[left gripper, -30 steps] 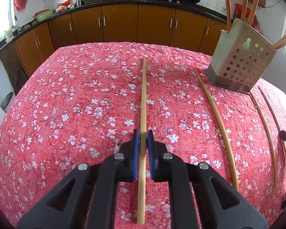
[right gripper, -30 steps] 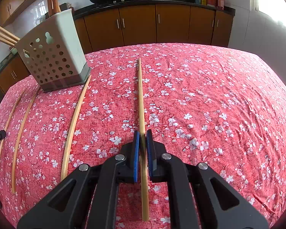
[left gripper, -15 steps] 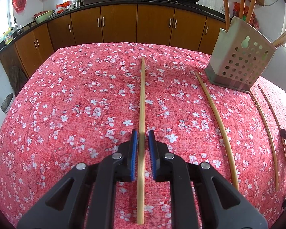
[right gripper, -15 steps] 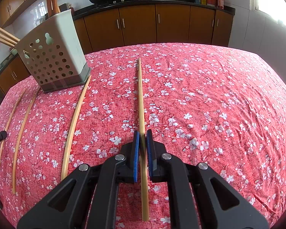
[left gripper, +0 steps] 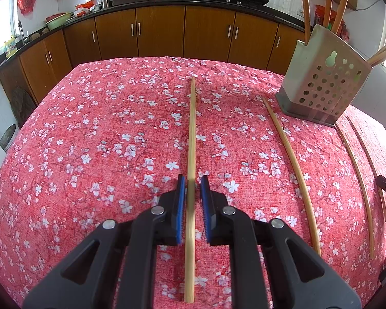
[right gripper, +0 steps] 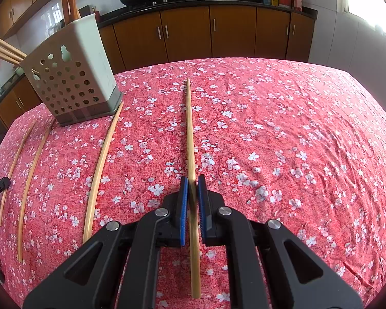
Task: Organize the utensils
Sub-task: 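Hold the chopsticks in both tools, adjusting grip on the cloth, then lift the left tool's chopstick over the holder while the right tool carries its own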
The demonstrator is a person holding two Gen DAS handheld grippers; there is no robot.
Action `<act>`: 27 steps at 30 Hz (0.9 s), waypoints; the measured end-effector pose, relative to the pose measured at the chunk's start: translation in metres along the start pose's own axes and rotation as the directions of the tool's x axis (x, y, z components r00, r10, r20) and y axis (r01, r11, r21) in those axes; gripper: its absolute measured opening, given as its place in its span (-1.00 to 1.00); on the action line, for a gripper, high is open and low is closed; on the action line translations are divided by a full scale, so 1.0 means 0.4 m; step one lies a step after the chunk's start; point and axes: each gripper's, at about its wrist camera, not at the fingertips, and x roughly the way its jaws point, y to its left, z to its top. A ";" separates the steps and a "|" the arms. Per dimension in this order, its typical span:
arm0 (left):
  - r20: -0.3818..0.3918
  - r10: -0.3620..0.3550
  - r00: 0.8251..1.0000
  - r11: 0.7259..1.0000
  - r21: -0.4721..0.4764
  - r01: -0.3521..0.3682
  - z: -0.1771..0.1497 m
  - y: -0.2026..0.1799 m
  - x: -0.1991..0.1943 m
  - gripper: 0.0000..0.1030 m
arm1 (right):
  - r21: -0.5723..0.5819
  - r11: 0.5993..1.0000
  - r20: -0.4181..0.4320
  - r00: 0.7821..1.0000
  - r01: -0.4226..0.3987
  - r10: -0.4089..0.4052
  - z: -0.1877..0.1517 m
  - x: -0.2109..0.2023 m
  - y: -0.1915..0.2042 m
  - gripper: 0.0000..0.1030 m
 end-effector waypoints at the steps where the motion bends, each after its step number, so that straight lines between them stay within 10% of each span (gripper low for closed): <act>1: 0.000 -0.002 1.000 1.000 -0.002 0.002 0.000 0.001 -0.001 -0.71 | -0.001 1.000 0.000 1.000 0.001 -0.001 0.000 0.000 0.001 -0.82; 27: 0.029 -0.007 1.000 1.000 0.029 0.006 -0.030 -0.018 -0.074 -0.85 | 0.034 0.999 0.061 0.998 -0.032 0.030 0.000 -0.065 -0.018 -0.86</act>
